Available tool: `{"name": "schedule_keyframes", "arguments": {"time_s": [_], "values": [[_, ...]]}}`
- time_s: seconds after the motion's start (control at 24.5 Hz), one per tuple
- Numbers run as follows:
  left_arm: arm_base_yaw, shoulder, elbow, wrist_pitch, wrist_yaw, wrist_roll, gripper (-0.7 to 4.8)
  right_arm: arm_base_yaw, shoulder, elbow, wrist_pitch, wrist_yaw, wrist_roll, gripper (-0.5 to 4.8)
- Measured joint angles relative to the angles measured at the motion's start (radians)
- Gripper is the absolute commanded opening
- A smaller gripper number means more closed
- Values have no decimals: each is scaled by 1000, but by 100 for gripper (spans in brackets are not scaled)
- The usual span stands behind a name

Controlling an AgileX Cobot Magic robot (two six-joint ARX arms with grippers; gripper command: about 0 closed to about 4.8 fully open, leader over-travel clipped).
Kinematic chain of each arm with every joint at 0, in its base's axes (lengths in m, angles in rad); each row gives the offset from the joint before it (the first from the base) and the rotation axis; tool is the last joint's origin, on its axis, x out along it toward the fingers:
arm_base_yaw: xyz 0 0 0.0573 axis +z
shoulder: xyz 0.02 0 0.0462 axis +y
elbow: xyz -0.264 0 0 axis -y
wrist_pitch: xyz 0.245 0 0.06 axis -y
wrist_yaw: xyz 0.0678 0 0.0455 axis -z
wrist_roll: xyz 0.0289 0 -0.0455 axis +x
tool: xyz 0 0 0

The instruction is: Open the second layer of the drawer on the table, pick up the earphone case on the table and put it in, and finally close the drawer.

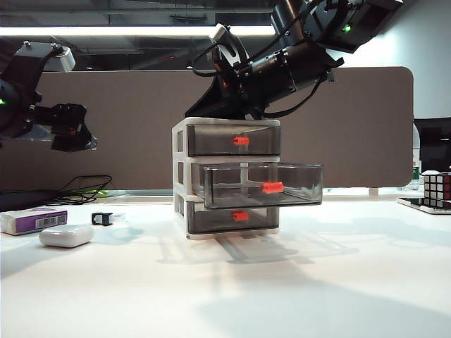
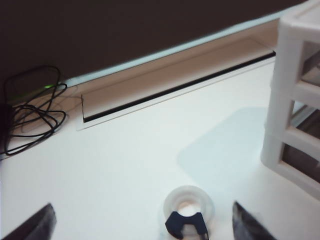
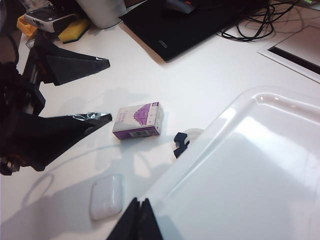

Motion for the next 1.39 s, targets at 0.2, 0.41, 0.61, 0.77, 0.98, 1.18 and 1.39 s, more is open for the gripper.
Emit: {"name": "schedule_keyframes", "arguments": {"time_s": [0.2, 0.41, 0.61, 0.77, 0.98, 1.18, 1.39], "values": [[0, 0, 0, 5, 51, -20, 479, 0, 0, 0, 2, 1, 0, -1], [0, 0, 0, -73, 106, -90, 479, 0, 0, -1, 8, 0, 1, -1], [0, 76, 0, -281, 109, -138, 479, 0, 1, -1, 9, 1, 1, -1], [0, 134, 0, -336, 188, -224, 479, 0, 1, -1, 8, 1, 1, -1], [0, 136, 1, -346, 261, -235, 479, 0, 1, -1, 8, 2, 1, -1], [-1, 135, 5, -374, 267, -182, 479, 0, 1, -1, 8, 2, 1, -1], [-99, 133, 7, -397, 157, -50, 479, 0, 1, -1, 8, 2, 1, -1]]}}
